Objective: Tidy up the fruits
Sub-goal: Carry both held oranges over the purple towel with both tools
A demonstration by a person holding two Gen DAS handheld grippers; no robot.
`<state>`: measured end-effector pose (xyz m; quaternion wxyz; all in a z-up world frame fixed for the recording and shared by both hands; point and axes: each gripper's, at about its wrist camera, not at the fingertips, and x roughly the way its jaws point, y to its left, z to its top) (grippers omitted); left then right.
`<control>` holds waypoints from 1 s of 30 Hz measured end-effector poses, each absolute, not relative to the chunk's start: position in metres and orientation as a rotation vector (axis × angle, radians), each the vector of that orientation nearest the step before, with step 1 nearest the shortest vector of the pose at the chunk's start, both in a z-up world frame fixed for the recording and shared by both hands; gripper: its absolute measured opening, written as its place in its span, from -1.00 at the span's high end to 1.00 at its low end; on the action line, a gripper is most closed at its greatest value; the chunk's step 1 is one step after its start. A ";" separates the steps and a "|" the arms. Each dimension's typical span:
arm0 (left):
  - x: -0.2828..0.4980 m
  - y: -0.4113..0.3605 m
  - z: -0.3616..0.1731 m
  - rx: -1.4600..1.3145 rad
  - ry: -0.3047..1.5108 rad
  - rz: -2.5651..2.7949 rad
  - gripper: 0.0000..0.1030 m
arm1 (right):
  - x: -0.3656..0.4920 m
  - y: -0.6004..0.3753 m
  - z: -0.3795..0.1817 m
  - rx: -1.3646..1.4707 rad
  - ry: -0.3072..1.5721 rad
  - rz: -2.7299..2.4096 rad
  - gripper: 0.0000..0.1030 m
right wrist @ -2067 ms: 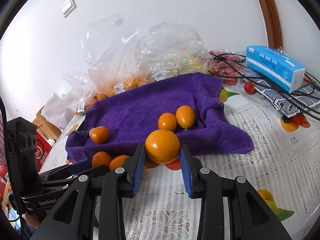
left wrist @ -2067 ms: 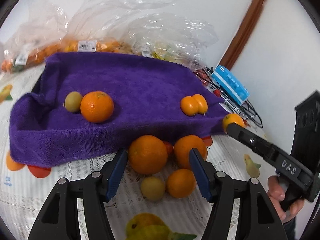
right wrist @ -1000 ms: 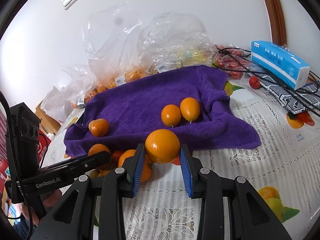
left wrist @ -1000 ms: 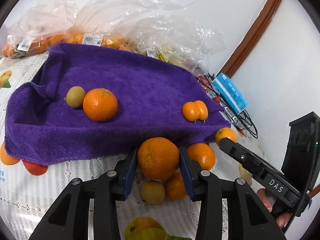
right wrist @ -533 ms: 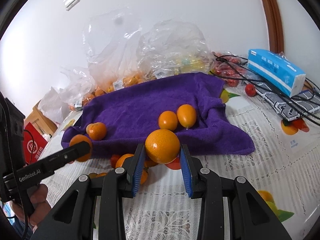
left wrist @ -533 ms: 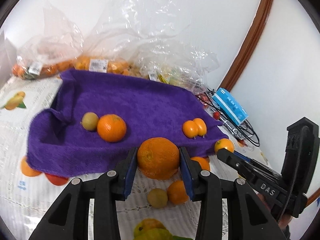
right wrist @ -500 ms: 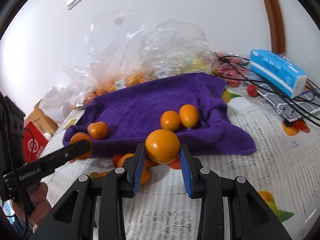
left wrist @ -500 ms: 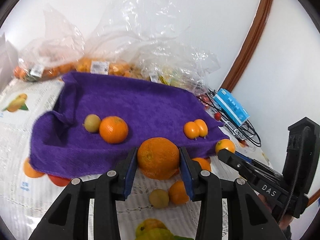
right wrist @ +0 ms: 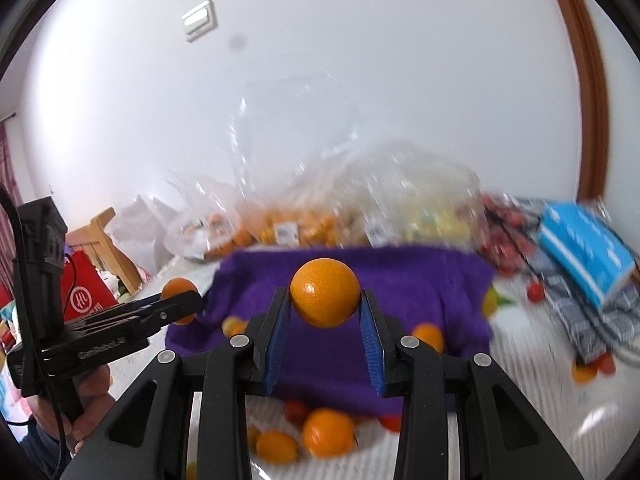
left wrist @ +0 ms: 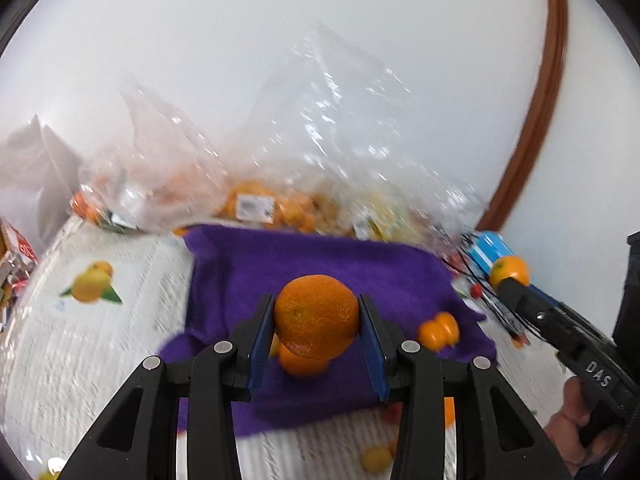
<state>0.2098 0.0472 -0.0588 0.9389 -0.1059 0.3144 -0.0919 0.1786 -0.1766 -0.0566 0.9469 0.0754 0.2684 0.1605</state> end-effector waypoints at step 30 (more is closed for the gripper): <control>0.246 0.056 -0.127 -0.267 0.705 -0.137 0.24 | 0.250 -0.183 -0.142 0.115 0.703 0.223 0.32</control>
